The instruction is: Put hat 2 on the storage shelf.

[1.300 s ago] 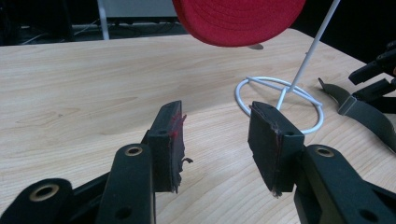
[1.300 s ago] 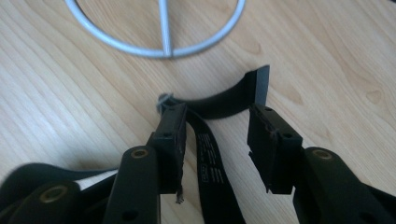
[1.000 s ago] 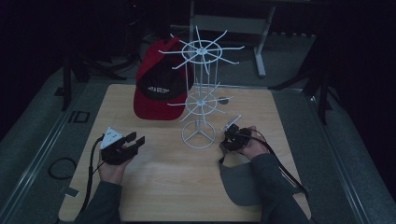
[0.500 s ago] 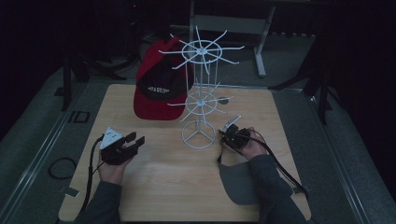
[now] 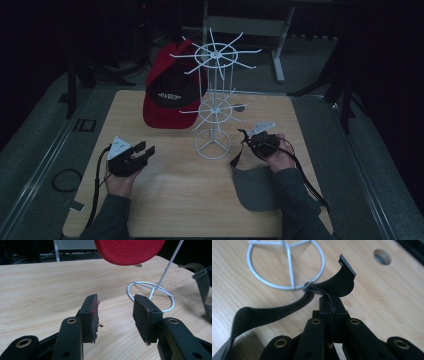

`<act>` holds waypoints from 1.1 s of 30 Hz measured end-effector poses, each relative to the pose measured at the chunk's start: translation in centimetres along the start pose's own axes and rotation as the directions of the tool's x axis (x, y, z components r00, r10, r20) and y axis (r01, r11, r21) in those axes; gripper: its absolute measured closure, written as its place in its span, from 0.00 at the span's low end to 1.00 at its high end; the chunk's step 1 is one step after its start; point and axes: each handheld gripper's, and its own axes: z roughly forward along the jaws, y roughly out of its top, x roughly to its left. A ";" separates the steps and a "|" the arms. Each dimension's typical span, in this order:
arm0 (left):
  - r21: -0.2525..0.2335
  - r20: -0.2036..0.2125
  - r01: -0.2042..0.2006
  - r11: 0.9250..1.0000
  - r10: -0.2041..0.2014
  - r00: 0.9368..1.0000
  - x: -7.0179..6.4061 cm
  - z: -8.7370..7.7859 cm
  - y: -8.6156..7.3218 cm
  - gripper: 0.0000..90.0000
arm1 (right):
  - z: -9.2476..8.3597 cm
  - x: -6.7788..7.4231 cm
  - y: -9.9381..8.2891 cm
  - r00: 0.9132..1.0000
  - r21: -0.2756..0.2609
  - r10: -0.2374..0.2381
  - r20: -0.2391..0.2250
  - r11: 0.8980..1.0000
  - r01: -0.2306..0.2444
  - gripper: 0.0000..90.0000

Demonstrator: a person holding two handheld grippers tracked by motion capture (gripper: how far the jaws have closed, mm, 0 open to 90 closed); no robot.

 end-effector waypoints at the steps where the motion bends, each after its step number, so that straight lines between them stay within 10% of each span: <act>1: -0.001 0.000 -0.001 1.000 0.001 1.000 0.0 0.0 0.0 0.62 | -0.3 0.0 0.0 1.000 -0.013 0.003 0.008 1.000 -0.003 1.00; 33: 0.004 0.000 -0.001 1.000 0.001 1.000 0.0 0.1 0.0 0.62 | -9.9 0.8 1.1 0.989 -0.369 0.046 0.137 0.930 0.008 1.00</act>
